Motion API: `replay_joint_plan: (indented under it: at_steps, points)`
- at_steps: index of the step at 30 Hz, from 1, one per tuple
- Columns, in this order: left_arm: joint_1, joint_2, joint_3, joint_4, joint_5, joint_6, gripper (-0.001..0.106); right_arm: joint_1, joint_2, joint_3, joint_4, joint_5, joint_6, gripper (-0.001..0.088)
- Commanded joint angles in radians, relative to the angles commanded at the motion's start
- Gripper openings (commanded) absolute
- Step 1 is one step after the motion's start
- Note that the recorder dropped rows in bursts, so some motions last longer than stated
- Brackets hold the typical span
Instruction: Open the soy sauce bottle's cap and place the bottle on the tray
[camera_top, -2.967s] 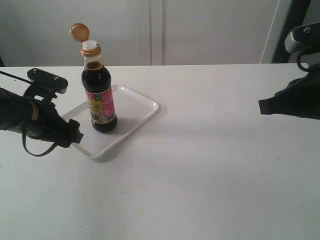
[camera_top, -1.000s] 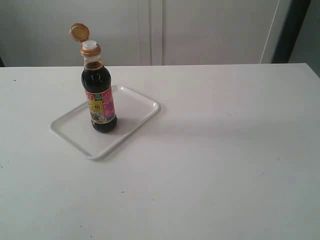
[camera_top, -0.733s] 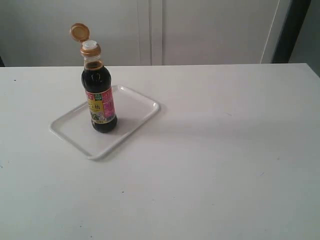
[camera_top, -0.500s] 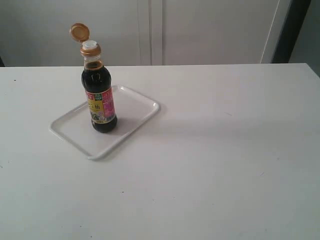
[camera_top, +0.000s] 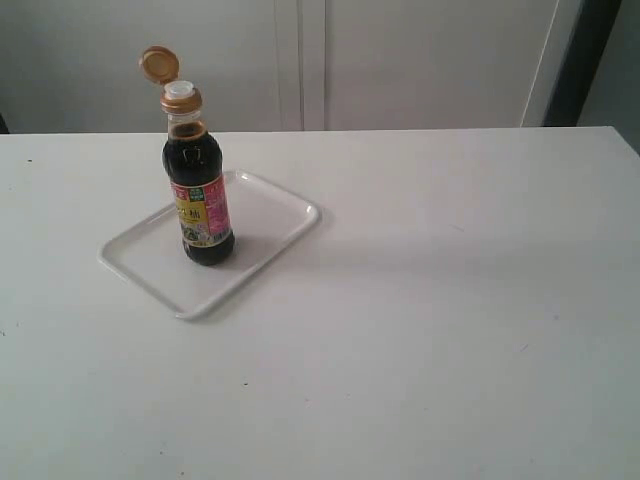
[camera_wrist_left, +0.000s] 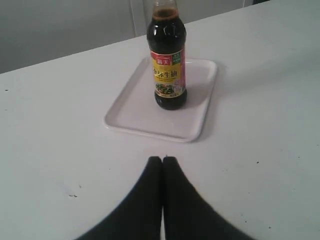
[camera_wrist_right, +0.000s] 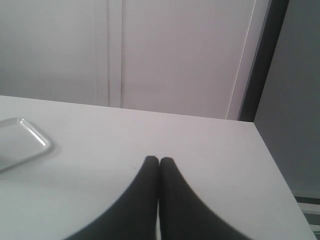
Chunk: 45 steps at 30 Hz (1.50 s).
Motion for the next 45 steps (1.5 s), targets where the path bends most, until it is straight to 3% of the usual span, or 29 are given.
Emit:
replay_joint_plan:
  at_steps: [9, 15, 31, 45]
  points:
    - [0.144, -0.139, 0.138, -0.008, -0.023, -0.01, 0.0, 0.0, 0.0, 0.0, 0.0, 0.0, 0.0, 0.0]
    - [0.208, -0.139, 0.211, -0.021, -0.03, -0.01, 0.0, 0.0, 0.0, 0.0, 0.0, -0.002, 0.0, 0.0]
    - [0.209, -0.139, 0.368, -0.03, -0.123, -0.014, 0.0, 0.0, 0.0, 0.0, 0.0, -0.004, 0.0, 0.0]
    - [0.209, -0.139, 0.377, -0.045, -0.149, -0.019, 0.0, 0.0, 0.0, 0.0, 0.0, -0.004, 0.0, 0.0]
